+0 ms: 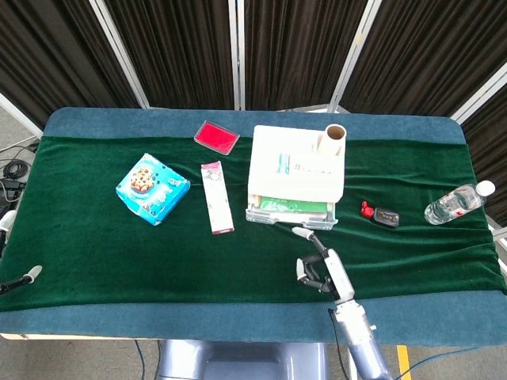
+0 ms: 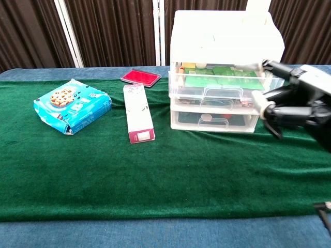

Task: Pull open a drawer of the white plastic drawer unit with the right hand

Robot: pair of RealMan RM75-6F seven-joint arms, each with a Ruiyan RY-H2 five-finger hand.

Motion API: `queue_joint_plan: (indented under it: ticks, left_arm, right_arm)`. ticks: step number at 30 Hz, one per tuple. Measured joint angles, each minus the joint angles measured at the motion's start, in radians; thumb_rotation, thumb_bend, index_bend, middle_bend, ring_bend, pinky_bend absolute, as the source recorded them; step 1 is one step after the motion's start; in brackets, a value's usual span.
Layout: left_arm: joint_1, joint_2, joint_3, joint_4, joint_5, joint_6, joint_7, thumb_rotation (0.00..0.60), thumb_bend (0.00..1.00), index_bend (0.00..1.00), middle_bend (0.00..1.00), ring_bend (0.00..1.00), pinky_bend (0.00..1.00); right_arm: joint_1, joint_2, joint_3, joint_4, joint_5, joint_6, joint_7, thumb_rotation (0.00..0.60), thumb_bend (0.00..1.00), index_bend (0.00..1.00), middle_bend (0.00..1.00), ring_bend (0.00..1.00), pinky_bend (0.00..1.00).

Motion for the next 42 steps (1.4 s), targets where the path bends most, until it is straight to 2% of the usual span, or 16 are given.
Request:
queue_joint_plan:
  ticks: [4, 11, 16, 20, 23, 32, 42]
  left_arm:
    - [0.0, 0.0, 0.002, -0.001, 0.004, 0.001, 0.0, 0.6, 0.0, 0.0, 0.0, 0.0, 0.0]
    - [-0.001, -0.002, 0.004, -0.002, 0.007, 0.0, 0.006, 0.6, 0.0, 0.0, 0.0, 0.0, 0.0]
    - [-0.002, -0.004, 0.005, -0.001, 0.006, -0.004, 0.011, 0.6, 0.0, 0.0, 0.0, 0.0, 0.0]
    - [-0.002, -0.005, 0.005, -0.001, 0.007, -0.004, 0.013, 0.6, 0.0, 0.0, 0.0, 0.0, 0.0]
    - [-0.002, -0.005, 0.005, -0.001, 0.004, -0.005, 0.013, 0.6, 0.0, 0.0, 0.0, 0.0, 0.0]
    - [-0.003, -0.005, 0.005, 0.0, 0.004, -0.008, 0.013, 0.6, 0.0, 0.0, 0.0, 0.0, 0.0]
    - [-0.005, -0.004, 0.004, 0.001, 0.001, -0.012, 0.007, 0.6, 0.0, 0.0, 0.0, 0.0, 0.0]
  right_arm:
    - [-0.025, 0.033, -0.043, -0.02, -0.07, 0.047, -0.038, 0.6, 0.52, 0.25, 0.9, 0.94, 0.8]
    - [-0.029, 0.122, -0.059, -0.079, -0.062, 0.026, -0.207, 0.6, 0.52, 0.26, 0.9, 0.94, 0.8]
    - [-0.012, 0.21, -0.04, -0.109, 0.003, -0.03, -0.328, 0.6, 0.51, 0.26, 0.86, 0.89, 0.76]
    - [0.006, 0.24, -0.025, -0.122, 0.031, -0.062, -0.405, 0.6, 0.5, 0.26, 0.78, 0.83, 0.7]
    - [0.019, 0.26, -0.013, -0.137, 0.052, -0.078, -0.483, 0.6, 0.5, 0.23, 0.76, 0.81, 0.69]
    - [0.062, 0.286, 0.049, -0.185, 0.135, -0.091, -0.739, 0.6, 0.5, 0.21, 0.76, 0.81, 0.69]
    - [0.116, 0.294, 0.1, -0.242, 0.356, -0.127, -0.92, 0.6, 0.5, 0.14, 0.79, 0.83, 0.7]
